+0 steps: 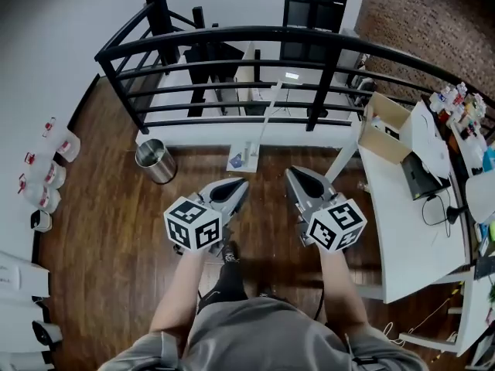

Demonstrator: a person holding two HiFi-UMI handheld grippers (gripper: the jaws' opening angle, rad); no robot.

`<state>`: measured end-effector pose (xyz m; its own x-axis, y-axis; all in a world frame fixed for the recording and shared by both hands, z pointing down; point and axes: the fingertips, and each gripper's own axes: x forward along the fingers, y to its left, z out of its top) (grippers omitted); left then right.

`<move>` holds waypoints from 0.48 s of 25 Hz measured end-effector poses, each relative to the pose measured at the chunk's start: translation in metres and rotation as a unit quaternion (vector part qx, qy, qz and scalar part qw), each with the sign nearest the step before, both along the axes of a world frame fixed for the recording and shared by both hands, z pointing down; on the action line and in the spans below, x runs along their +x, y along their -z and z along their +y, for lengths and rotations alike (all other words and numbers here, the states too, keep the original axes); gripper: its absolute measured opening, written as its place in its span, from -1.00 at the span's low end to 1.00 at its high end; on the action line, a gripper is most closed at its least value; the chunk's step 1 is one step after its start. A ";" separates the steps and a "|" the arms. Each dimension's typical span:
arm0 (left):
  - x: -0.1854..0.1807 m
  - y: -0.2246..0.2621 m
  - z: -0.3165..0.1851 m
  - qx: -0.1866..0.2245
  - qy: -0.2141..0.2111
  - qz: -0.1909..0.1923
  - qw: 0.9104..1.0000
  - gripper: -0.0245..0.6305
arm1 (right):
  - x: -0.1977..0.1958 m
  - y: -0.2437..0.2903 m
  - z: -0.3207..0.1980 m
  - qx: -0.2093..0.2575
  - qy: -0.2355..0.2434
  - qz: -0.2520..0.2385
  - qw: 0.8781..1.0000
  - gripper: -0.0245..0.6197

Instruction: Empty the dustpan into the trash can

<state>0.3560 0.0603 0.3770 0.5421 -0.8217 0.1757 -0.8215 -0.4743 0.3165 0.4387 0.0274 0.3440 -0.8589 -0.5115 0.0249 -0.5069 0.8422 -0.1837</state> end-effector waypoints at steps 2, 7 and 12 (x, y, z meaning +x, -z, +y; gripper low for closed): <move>-0.015 -0.004 -0.032 0.004 -0.004 0.006 1.000 -0.91 | -0.014 -0.005 -0.029 0.001 -0.004 0.008 1.000 -0.92; -0.052 -0.018 -0.115 0.003 -0.018 0.010 1.000 -0.91 | -0.051 -0.016 -0.112 0.004 -0.020 0.036 0.999 -0.92; -0.086 -0.027 -0.187 -0.007 -0.043 0.019 0.999 -0.91 | -0.094 -0.019 -0.190 -0.005 -0.053 0.061 0.997 -0.92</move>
<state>0.2701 -0.1272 0.4045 0.6175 -0.7691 0.1649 -0.7651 -0.5386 0.3528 0.3450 -0.1623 0.3630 -0.7909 -0.5977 0.1310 -0.6113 0.7818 -0.1230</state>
